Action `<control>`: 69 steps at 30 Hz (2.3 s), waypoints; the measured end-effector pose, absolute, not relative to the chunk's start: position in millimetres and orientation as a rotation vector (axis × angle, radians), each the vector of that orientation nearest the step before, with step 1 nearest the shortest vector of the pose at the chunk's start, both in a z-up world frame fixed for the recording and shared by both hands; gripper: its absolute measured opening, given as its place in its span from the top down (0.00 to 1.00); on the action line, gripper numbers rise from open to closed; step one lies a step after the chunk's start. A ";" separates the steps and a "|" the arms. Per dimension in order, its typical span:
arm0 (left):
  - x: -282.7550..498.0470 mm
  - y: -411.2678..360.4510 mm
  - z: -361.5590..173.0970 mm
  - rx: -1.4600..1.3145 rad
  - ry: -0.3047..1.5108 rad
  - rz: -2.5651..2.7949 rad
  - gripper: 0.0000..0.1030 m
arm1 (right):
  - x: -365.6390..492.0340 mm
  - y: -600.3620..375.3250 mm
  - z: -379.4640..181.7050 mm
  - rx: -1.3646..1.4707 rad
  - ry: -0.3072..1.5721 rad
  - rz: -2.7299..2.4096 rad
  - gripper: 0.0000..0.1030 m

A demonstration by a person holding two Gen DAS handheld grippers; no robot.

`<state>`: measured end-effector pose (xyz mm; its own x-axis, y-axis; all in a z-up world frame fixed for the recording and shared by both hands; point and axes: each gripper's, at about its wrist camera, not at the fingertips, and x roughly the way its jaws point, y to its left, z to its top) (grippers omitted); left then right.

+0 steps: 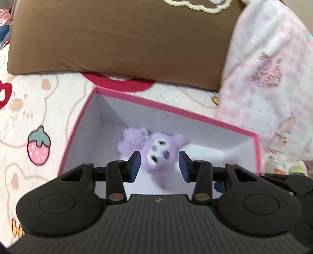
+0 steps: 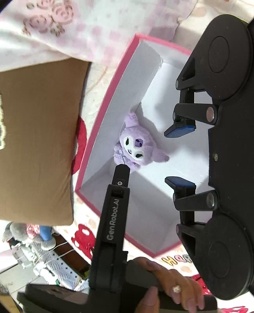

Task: Organize objects
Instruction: 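Withdraw the right gripper from the box toward the tissue pack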

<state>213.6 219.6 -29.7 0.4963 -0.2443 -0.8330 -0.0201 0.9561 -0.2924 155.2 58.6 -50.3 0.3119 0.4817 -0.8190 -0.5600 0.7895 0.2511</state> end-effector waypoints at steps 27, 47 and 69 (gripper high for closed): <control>85.2 150.5 69.7 -0.064 1.071 -0.275 0.37 | 55.0 -10.0 47.3 -0.142 0.962 0.585 0.29; 17.5 100.3 103.2 -0.002 1.063 -0.379 0.20 | -8.6 -85.2 73.1 -0.145 0.930 0.520 0.20; -19.7 49.8 78.4 0.061 1.131 -0.487 0.18 | -62.0 -142.4 48.5 -0.128 0.961 0.532 0.20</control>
<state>-19.7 49.8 78.4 0.3330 -0.3422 -0.8786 0.4026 0.8942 -0.1957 -62.0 -142.4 48.5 0.4555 0.3747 -0.8076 -0.4854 0.8649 0.1275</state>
